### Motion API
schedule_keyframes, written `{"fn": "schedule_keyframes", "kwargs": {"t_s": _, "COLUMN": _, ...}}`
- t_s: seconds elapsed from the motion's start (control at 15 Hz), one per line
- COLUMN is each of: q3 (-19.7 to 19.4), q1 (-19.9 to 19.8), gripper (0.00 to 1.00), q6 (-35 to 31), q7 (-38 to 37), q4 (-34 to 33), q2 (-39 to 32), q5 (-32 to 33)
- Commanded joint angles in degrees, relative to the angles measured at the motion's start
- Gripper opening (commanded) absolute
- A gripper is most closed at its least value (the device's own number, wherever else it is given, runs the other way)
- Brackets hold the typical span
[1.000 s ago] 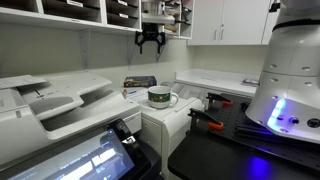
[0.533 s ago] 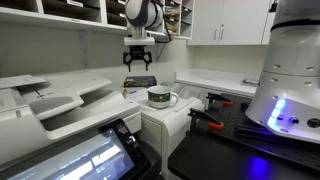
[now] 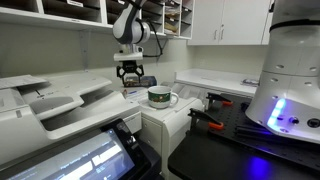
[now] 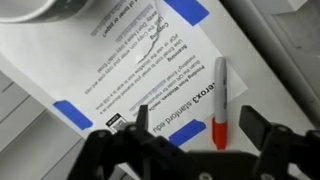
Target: Put the marker in the cup
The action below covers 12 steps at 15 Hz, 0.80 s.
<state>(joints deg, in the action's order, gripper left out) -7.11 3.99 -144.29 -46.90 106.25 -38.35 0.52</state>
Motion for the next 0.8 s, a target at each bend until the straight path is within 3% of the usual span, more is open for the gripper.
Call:
{"fn": "schedule_keyframes", "kwargs": {"t_s": 0.0, "q3": -1.8, "q1": 1.6, "gripper": 0.96, "q6": 3.6, "q7": -1.3, "q4": -6.4, "q2": -4.8, "q5": -3.1}}
{"fn": "schedule_keyframes", "kwargs": {"t_s": 0.2, "q3": -2.0, "q1": 1.7, "gripper": 0.9, "q6": 4.4, "q7": -1.3, "q4": -9.8, "q2": -8.1, "q5": -4.6}}
{"fn": "schedule_keyframes", "kwargs": {"t_s": 0.53, "q3": -1.9, "q1": 2.4, "gripper": 0.91, "q6": 4.5, "q7": -1.3, "q4": -15.1, "q2": -12.8, "q5": -5.9}}
{"fn": "schedule_keyframes", "kwargs": {"t_s": 0.67, "q3": -2.3, "q1": 2.9, "gripper": 0.63, "q6": 4.6, "q7": -2.3, "q4": -16.8, "q2": -14.3, "q5": -6.0}}
{"fn": "schedule_keyframes", "kwargs": {"t_s": 0.73, "q3": -2.3, "q1": 3.0, "gripper": 0.56, "q6": 4.8, "q7": -2.4, "q4": -17.4, "q2": -14.8, "q5": -6.0}}
